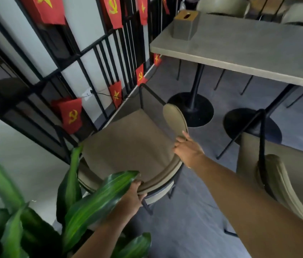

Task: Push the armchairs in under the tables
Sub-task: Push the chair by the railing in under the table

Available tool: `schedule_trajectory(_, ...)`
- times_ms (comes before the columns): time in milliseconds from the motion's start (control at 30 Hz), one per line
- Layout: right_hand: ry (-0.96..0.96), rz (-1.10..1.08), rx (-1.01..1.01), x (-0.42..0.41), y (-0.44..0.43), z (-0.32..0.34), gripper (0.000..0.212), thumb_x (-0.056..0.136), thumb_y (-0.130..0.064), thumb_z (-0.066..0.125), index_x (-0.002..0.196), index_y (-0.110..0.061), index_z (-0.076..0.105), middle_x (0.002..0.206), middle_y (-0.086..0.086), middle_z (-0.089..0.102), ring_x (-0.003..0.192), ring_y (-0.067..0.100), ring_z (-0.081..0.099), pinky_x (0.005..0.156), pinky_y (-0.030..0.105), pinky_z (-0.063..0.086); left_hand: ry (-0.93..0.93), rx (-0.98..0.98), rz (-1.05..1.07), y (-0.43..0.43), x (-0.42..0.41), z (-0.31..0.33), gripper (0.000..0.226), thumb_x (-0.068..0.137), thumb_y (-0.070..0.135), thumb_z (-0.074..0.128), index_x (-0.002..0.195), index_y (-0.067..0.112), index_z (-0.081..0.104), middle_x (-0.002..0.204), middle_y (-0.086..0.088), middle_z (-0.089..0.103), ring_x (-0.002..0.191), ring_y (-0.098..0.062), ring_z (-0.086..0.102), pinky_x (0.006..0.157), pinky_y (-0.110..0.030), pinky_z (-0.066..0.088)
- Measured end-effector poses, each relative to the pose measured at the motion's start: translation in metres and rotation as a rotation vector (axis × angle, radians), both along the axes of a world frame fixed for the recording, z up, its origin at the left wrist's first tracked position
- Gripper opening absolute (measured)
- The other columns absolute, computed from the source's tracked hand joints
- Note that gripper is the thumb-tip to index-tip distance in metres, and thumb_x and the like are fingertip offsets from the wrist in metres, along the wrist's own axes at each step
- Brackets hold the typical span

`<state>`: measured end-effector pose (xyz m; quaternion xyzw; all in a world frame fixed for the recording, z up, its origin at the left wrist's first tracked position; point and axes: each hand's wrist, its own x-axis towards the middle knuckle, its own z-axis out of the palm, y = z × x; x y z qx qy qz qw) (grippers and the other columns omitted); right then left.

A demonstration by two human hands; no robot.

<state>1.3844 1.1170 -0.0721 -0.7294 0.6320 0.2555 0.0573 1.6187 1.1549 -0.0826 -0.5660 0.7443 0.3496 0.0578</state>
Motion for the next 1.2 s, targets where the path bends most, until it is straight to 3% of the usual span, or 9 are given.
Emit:
schedule_trajectory(100,-0.077,0.011,-0.042,-0.011,-0.006,-0.005,0.044,0.084,-0.006,0.06,0.126,-0.021,0.06,0.132,-0.001,0.056,0.137,0.021,0.032,0.12,0.038,-0.005,0.043,-0.017,-0.005,-0.003,0.002,-0.001,0.042,0.096,0.018,0.051,0.137,0.01,0.044,0.135,-0.005,0.053,0.128,-0.017,0.048,0.094,-0.013,0.028)
schedule_trajectory(267,-0.172,-0.165,-0.094,-0.003,-0.006,-0.006,0.052,0.079,0.004,0.064,0.127,-0.017,0.059,0.136,0.009,0.051,0.139,0.023,0.032,0.123,0.037,0.007,0.075,-0.106,-0.07,-0.02,0.007,0.003,0.038,0.094,0.018,0.056,0.131,0.01,0.051,0.129,-0.006,0.054,0.123,-0.017,0.049,0.076,-0.001,0.02)
schedule_trajectory(333,-0.182,-0.224,-0.125,0.001,-0.003,-0.005,0.05,0.079,0.002,0.066,0.124,-0.016,0.06,0.134,0.009,0.052,0.137,0.023,0.036,0.123,0.037,0.009,0.002,-0.19,-0.126,-0.031,0.012,0.001,0.036,0.091,0.026,0.059,0.126,0.02,0.056,0.127,0.001,0.055,0.124,-0.015,0.046,0.081,-0.008,0.022)
schedule_trajectory(467,-0.164,-0.288,-0.177,0.01,0.009,0.0,0.038,0.085,-0.007,0.063,0.122,-0.017,0.061,0.124,0.003,0.059,0.129,0.02,0.045,0.122,0.035,0.013,-0.205,-0.275,-0.295,-0.064,0.025,-0.005,0.032,0.085,0.043,0.06,0.116,0.036,0.061,0.12,0.018,0.06,0.127,-0.011,0.039,0.101,-0.04,0.022)
schedule_trajectory(600,-0.142,-0.327,-0.176,0.024,0.018,-0.003,0.028,0.085,-0.015,0.065,0.113,-0.018,0.066,0.111,-0.001,0.065,0.119,0.019,0.05,0.12,0.037,0.018,-0.242,-0.267,-0.476,-0.107,0.034,-0.005,0.035,0.084,0.044,0.061,0.117,0.036,0.06,0.124,0.017,0.057,0.129,-0.013,0.036,0.103,-0.041,0.02)
schedule_trajectory(733,-0.193,-0.419,-0.205,0.038,0.025,-0.012,0.024,0.088,-0.023,0.06,0.11,-0.018,0.068,0.11,0.001,0.064,0.119,0.023,0.047,0.121,0.042,0.013,-0.311,-0.254,-0.651,-0.15,0.033,-0.002,0.036,0.082,0.044,0.063,0.117,0.038,0.058,0.124,0.017,0.056,0.129,-0.015,0.034,0.102,-0.037,0.019)
schedule_trajectory(933,-0.202,-0.578,-0.151,0.06,0.028,-0.02,0.031,0.092,-0.022,0.053,0.122,-0.017,0.06,0.12,0.002,0.056,0.129,0.026,0.036,0.12,0.049,-0.001,-0.393,-0.251,-0.889,-0.202,0.016,0.002,0.038,0.08,0.044,0.066,0.116,0.042,0.056,0.122,0.015,0.056,0.124,-0.017,0.037,0.108,-0.034,0.02)
schedule_trajectory(1200,-0.236,-0.692,-0.179,0.073,0.021,-0.018,0.034,0.091,-0.023,0.056,0.125,-0.018,0.06,0.125,0.0,0.056,0.131,0.027,0.032,0.12,0.05,0.0,-0.438,-0.272,-1.005,-0.233,0.003,-0.001,0.044,0.078,0.045,0.067,0.12,0.041,0.054,0.124,0.011,0.057,0.124,-0.018,0.037,0.105,-0.035,0.019)
